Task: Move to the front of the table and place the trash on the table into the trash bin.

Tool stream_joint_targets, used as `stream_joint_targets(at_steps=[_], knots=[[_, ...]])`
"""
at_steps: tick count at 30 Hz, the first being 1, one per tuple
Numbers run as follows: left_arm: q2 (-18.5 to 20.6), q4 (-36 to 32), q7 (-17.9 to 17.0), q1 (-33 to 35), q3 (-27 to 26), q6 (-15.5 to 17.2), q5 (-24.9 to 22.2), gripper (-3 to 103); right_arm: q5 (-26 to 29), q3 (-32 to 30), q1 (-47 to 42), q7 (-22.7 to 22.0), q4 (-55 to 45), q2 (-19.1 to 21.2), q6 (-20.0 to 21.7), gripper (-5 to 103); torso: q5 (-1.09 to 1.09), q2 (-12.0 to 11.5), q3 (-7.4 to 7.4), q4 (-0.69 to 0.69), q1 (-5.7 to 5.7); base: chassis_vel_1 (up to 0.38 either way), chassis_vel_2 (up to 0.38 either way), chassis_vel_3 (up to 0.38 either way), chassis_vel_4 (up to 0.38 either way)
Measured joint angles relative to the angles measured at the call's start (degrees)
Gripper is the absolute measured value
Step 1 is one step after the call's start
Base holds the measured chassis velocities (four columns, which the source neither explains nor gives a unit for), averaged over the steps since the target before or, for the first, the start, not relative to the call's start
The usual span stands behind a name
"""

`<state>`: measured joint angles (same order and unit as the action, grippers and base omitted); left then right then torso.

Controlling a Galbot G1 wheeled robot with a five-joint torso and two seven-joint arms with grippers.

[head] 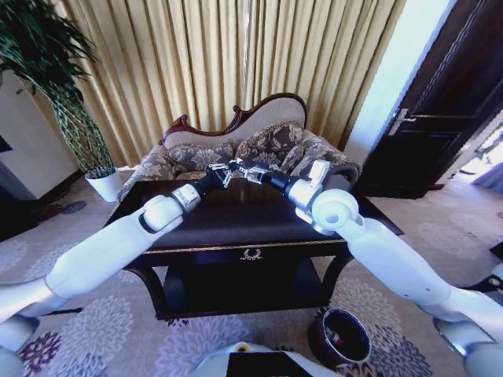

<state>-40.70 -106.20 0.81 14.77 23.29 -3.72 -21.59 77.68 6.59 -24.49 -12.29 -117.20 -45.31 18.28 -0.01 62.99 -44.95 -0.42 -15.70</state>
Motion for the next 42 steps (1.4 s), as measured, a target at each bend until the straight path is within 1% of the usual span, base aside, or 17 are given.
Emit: stream_joint_targets(at_steps=[6, 8, 10, 12, 13, 17, 23, 27, 29, 31, 34, 35, 37, 38, 40, 41, 42], knots=[[-0.6, 0.1, 0.0, -0.2, 0.5, 0.2, 0.0, 0, -0.1, -0.1, 0.0, 0.0, 0.1, -0.1, 0.0, 92, 0.01, 0.0, 0.00, 0.00, 0.00, 0.000, 0.000, 0.000, 0.000], [-0.6, 0.0, -0.1, 0.0, 0.6, 0.4, 0.0, 0, -0.2, -0.3, -0.2, 0.0, 0.2, -0.2, 0.0, 77, 0.00, 0.0, 0.00, 0.00, 0.00, 0.000, 0.000, 0.000, 0.000], [-0.6, 0.0, -0.1, 0.0, 0.6, 0.5, 0.0, 0, -0.2, -0.3, -0.2, 0.0, 0.2, -0.2, 0.0, 77, 0.00, 0.0, 0.00, 0.00, 0.00, 0.000, 0.000, 0.000, 0.000], [-0.6, 0.0, -0.1, 0.0, 0.7, 0.5, 0.0, 0, -0.4, -0.3, -0.3, 0.0, 0.3, -0.3, 0.0, 65, 0.00, 0.0, 0.00, 0.00, 0.00, 0.000, 0.000, 0.000, 0.000], [-0.6, 0.0, -0.1, 0.0, 0.7, 0.5, 0.0, 0, -0.4, -0.3, -0.3, 0.0, 0.3, -0.3, 0.0, 65, 0.00, 0.0, 0.00, 0.00, 0.00, 0.000, 0.000, 0.000, 0.000], [-0.6, 0.1, -0.1, -0.1, 1.0, 0.5, 0.0, 0, -0.5, -0.4, -0.3, 0.0, 0.3, -0.2, 0.0, 43, 0.00, 0.0, 0.00, 0.00, 0.00, 0.000, 0.000, 0.000, 0.000], [-0.6, 0.4, 0.0, -0.1, 1.2, 0.4, 0.0, 0, -0.5, -0.5, -0.5, 0.0, 0.2, -0.1, 0.0, 27, 0.00, 0.0, 0.00, 0.00, 0.00, 0.000, 0.000, 0.000, 0.000], [-0.7, 0.6, 0.1, -0.4, 1.4, 0.3, 0.0, 0, -0.6, -0.5, -0.8, 0.0, -0.1, 0.0, 0.3, 7, 0.00, 0.0, 0.00, 0.00, 0.00, 0.000, 0.000, 0.000, 0.000], [-0.7, 0.6, 0.1, -0.4, 1.4, 0.3, 0.0, 0, -0.6, -0.5, -0.8, 0.0, -0.1, 0.0, 0.3, 7, 0.00, 0.0, 0.00, 0.00, 0.00, 0.000, 0.000, 0.000, 0.000], [-0.7, 0.5, 0.1, -0.5, 1.5, 0.3, -0.1, 0, -0.7, -0.6, -0.8, 0.0, -0.1, 0.1, 0.4, 22, 0.00, 0.0, 0.00, 0.00, 0.00, 0.000, 0.000, 0.000, 0.000], [-0.7, 0.5, 0.1, -0.5, 1.5, 0.3, -0.1, 0, -0.8, -0.6, -0.8, 0.0, -0.1, 0.1, 0.4, 22, 0.00, 0.0, 0.00, 0.00, 0.00, 0.000, 0.000, 0.000, 0.000], [-0.7, 0.4, 0.1, -0.5, 1.6, 0.3, -0.1, 0, -0.9, -0.6, -0.8, 0.0, -0.1, 0.1, 0.4, 33, 0.00, 0.0, 0.00, 0.00, 0.00, 0.000, 0.000, 0.000, 0.000], [-0.7, 0.4, 0.1, -0.5, 1.6, 0.3, -0.1, 0, -0.9, -0.6, -0.8, 0.0, -0.1, 0.1, 0.4, 33, 0.00, 0.0, 0.00, 0.00, 0.00, 0.000, 0.000, 0.000, 0.000], [-0.8, 0.3, 0.1, -0.5, 1.7, 0.3, -0.1, 0, -0.9, -0.6, -0.8, 0.0, -0.1, 0.1, 0.4, 43, 0.00, 0.0, 0.00, 0.00, 0.00, 0.000, 0.000, 0.000, 0.000], [-0.8, 0.3, 0.1, -0.5, 1.7, 0.3, -0.1, 0, -0.9, -0.6, -0.8, 0.0, -0.1, 0.1, 0.4, 43, 0.00, 0.0, 0.00, 0.00, 0.00, 0.000, 0.000, 0.000, 0.000], [-0.8, 0.3, 0.1, -0.6, 1.8, 0.3, -0.1, 0, -0.9, -0.6, -0.9, 0.0, -0.2, 0.1, 0.4, 54, 0.00, 0.0, 0.00, 0.00, 0.00, 0.000, 0.000, 0.000, 0.000], [-0.9, 0.3, 0.1, -0.6, 1.9, 0.3, -0.1, 0, -0.9, -0.6, -0.9, 0.0, -0.2, 0.1, 0.4, 54, 0.00, 0.0, 0.00, 0.00, 0.00, 0.000, 0.000, 0.000, 0.000]])
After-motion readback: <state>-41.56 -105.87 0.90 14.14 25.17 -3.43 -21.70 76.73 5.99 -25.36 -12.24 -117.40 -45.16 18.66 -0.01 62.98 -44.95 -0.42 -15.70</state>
